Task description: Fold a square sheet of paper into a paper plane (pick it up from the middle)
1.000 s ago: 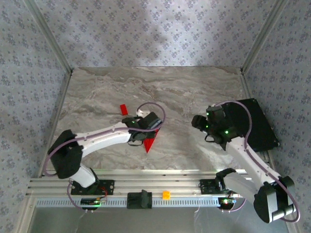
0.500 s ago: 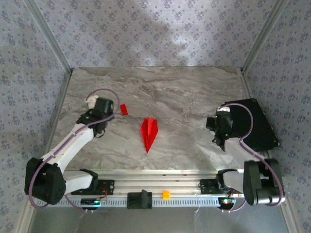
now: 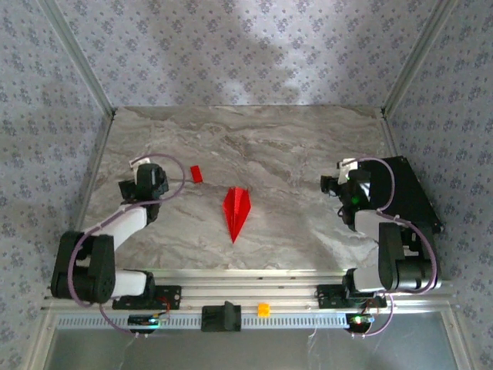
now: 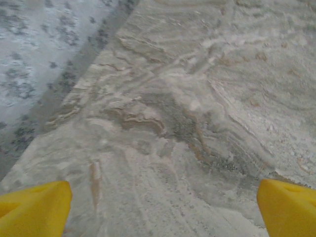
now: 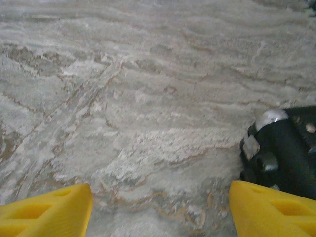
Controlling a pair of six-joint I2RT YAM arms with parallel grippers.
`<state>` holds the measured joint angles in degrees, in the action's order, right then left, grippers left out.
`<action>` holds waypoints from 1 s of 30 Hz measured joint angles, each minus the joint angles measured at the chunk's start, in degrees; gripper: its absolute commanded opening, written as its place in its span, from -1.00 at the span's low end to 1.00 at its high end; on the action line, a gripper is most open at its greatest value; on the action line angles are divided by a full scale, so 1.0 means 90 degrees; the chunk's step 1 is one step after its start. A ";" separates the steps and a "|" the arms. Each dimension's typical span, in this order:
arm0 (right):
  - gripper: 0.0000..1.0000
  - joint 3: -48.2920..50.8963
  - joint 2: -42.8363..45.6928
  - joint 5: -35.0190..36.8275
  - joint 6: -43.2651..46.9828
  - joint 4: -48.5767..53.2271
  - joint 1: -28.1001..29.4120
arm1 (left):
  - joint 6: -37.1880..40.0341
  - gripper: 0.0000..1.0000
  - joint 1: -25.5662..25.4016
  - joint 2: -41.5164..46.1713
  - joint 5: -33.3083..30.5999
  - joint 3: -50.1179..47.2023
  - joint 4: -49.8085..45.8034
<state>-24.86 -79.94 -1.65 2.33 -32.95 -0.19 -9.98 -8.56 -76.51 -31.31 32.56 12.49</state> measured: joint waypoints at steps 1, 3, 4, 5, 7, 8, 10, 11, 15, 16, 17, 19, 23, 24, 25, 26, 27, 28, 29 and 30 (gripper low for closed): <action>0.51 0.0061 -0.0090 -0.0039 0.0034 -0.0294 -0.0034 | 0.0126 0.89 0.0019 -0.0151 0.0100 0.0000 0.0170; 0.51 0.0347 -0.0408 -0.0083 0.0085 -0.1134 -0.0063 | 0.0406 0.89 0.0053 -0.0367 0.0260 -0.0058 0.0648; 0.53 0.0481 -0.0566 -0.0080 0.0107 -0.1435 -0.0061 | 0.0481 0.89 0.0080 -0.0415 0.0313 -0.0129 0.0894; 0.54 0.0607 -0.0738 -0.0068 0.0124 -0.1617 -0.0041 | 0.0534 0.89 0.0131 -0.0469 0.0406 -0.0257 0.1260; 0.55 0.0685 -0.0869 -0.0046 0.0131 -0.1557 -0.0022 | 0.0573 0.88 0.0304 -0.0610 0.0554 -0.0600 0.2016; 0.57 0.0665 -0.0884 -0.0012 0.0126 -0.1562 -0.0024 | 0.0610 0.84 0.0398 -0.0729 0.0661 -0.0792 0.2373; 0.95 0.0568 -0.0884 0.0134 0.0051 -0.1557 -0.0036 | 0.0675 0.80 0.0551 -0.0952 0.0930 -0.1015 0.2720; 0.98 0.0510 -0.0884 0.0199 0.0017 -0.1562 -0.0056 | 0.0697 0.84 0.0605 -0.1086 0.1088 -0.1083 0.2900; 0.98 0.0435 -0.0884 0.0291 -0.0034 -0.1647 -0.0078 | 0.0719 0.99 0.0838 -0.1348 0.1610 -0.1173 0.3439; 0.98 0.0435 -0.0884 0.0301 -0.0039 -0.1651 -0.0078 | 0.0704 1.00 0.0874 -0.1343 0.1688 -0.1171 0.3514; 0.98 0.0435 -0.0884 0.0306 -0.0041 -0.1654 -0.0078 | 0.0697 1.00 0.0911 -0.1336 0.1749 -0.1166 0.3580; 0.99 0.0435 -0.0884 0.0323 -0.0041 -0.1656 -0.0075 | 0.0702 0.99 0.0908 -0.1341 0.1814 -0.1166 0.3708; 0.99 0.0435 -0.0884 0.0418 -0.0041 -0.1678 -0.0056 | 0.0704 0.99 0.0867 -0.1338 0.1868 -0.1166 0.3793; 0.98 0.0435 -0.0884 0.0437 -0.0041 -0.1681 -0.0051 | 0.0702 0.99 0.0867 -0.1338 0.1870 -0.1166 0.3793; 0.99 0.0435 -0.0884 0.0444 -0.0041 -0.1683 -0.0051 | 0.0704 0.99 0.0867 -0.1338 0.1875 -0.1166 0.3793; 0.99 0.0435 -0.0884 0.0447 -0.0041 -0.1683 -0.0051 | 0.0702 0.99 0.0867 -0.1338 0.1887 -0.1166 0.3796; 0.99 0.0435 -0.0884 0.0449 -0.0041 -0.1683 -0.0049 | 0.0702 1.00 0.0867 -0.1338 0.1887 -0.1166 0.3798; 0.98 0.0435 -0.0884 0.0449 -0.0041 -0.1683 -0.0049 | 0.0702 1.00 0.0867 -0.1338 0.1887 -0.1166 0.3798; 0.99 0.0435 -0.0884 0.0449 -0.0041 -0.1685 -0.0049 | 0.0704 0.99 0.0867 -0.1338 0.1887 -0.1166 0.3801; 0.98 0.0435 -0.0884 0.0449 -0.0041 -0.1685 -0.0049 | 0.0702 1.00 0.0867 -0.1338 0.1887 -0.1166 0.3801</action>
<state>-20.95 -87.90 2.39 1.96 -48.12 -0.62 -3.66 -0.75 -88.55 -14.33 22.06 46.70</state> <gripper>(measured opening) 0.992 0.997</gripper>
